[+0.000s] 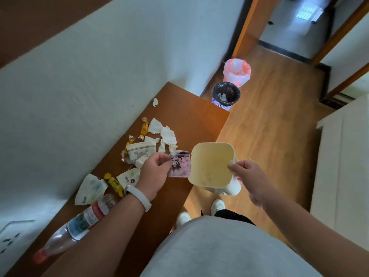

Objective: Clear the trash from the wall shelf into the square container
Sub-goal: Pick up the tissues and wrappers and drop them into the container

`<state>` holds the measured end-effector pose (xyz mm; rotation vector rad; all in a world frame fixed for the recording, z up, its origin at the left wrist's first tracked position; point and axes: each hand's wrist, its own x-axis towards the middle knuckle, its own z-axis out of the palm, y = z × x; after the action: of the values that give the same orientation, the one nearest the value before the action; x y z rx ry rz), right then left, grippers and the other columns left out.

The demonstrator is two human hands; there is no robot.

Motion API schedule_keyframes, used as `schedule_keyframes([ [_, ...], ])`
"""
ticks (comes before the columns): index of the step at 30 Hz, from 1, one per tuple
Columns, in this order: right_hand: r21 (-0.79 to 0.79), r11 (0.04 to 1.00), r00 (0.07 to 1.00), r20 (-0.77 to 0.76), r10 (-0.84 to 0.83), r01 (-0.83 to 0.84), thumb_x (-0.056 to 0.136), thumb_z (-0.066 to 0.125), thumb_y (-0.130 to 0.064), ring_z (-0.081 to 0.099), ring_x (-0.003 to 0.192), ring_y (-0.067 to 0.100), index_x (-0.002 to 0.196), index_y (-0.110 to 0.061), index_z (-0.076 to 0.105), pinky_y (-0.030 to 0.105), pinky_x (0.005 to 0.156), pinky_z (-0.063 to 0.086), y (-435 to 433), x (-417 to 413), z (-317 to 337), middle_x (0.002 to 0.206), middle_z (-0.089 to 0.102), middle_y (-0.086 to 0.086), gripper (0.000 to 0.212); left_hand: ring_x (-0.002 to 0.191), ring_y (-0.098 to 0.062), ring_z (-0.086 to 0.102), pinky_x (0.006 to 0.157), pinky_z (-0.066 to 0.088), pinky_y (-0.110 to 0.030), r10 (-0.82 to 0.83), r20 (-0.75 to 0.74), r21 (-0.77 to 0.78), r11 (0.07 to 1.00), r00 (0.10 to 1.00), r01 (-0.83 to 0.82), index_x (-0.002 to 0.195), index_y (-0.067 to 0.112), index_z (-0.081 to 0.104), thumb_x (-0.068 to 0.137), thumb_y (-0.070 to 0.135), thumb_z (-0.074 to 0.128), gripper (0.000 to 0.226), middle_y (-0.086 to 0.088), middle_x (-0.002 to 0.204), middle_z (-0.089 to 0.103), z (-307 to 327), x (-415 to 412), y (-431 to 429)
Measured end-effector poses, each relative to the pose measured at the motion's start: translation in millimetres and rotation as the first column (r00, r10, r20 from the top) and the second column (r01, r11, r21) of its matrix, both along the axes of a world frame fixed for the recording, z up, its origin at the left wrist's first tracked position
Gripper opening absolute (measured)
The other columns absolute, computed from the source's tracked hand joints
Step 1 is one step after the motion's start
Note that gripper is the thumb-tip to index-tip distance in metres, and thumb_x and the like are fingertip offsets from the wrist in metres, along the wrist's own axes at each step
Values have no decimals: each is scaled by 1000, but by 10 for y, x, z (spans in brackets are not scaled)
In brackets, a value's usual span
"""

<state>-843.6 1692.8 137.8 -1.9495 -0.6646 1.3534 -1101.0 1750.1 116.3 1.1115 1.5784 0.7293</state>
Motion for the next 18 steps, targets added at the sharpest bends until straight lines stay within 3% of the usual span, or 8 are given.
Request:
schedule_keyframes([
  [3, 9, 1000, 1000, 9, -20, 19, 80, 78, -38, 61, 117, 44, 103, -7, 67, 57, 108, 45, -11, 30, 44, 117, 70, 23, 40, 88, -10, 68, 66, 56, -21, 22, 85, 43, 999, 996, -26, 101, 19, 65, 94, 13, 61, 10, 1, 95, 70, 141, 215, 169],
  [7, 17, 999, 1000, -6, -29, 30, 60, 76, -55, 61, 116, 43, 101, -10, 68, 59, 108, 45, -4, 73, 83, 115, 70, 21, 62, 82, -8, 68, 66, 59, -24, -209, 22, 93, 974, 978, 206, 97, 20, 65, 95, 18, 61, 4, 3, 88, 70, 247, 599, 268],
  [10, 17, 998, 998, -34, -57, 58, 73, 77, -44, 60, 115, 47, 100, -7, 66, 58, 107, 45, 32, 147, 112, 115, 69, 25, 47, 90, -12, 66, 76, 56, -28, -376, 3, 51, 925, 927, 376, 102, 21, 66, 91, 22, 64, 12, 4, 93, 69, 223, 832, 342],
  [12, 9, 998, 997, -45, -68, 69, 73, 76, -42, 63, 106, 45, 102, -4, 65, 56, 106, 44, 69, 218, 103, 117, 68, 28, 49, 96, -10, 63, 81, 52, -28, -442, -26, 38, 896, 897, 443, 108, 21, 65, 89, 24, 64, 20, 6, 100, 68, 195, 915, 391],
  [15, -6, 996, 994, -67, -87, 87, 86, 76, -33, 61, 95, 32, 101, -3, 65, 52, 102, 48, 167, 339, 74, 112, 71, 26, 36, 99, -6, 60, 85, 51, -25, -448, -89, 69, 888, 889, 455, 113, 22, 64, 92, 27, 60, 22, 10, 103, 65, 173, 912, 418],
  [18, -13, 993, 989, -83, -122, 121, 91, 74, -26, 60, 89, 27, 96, -7, 65, 41, 85, 49, 266, 455, 16, 96, 70, 16, 21, 101, -6, 58, 84, 49, -21, -408, -246, 91, 893, 879, 440, 118, 22, 61, 96, 27, 57, 24, 9, 110, 64, 55, 762, 525],
])
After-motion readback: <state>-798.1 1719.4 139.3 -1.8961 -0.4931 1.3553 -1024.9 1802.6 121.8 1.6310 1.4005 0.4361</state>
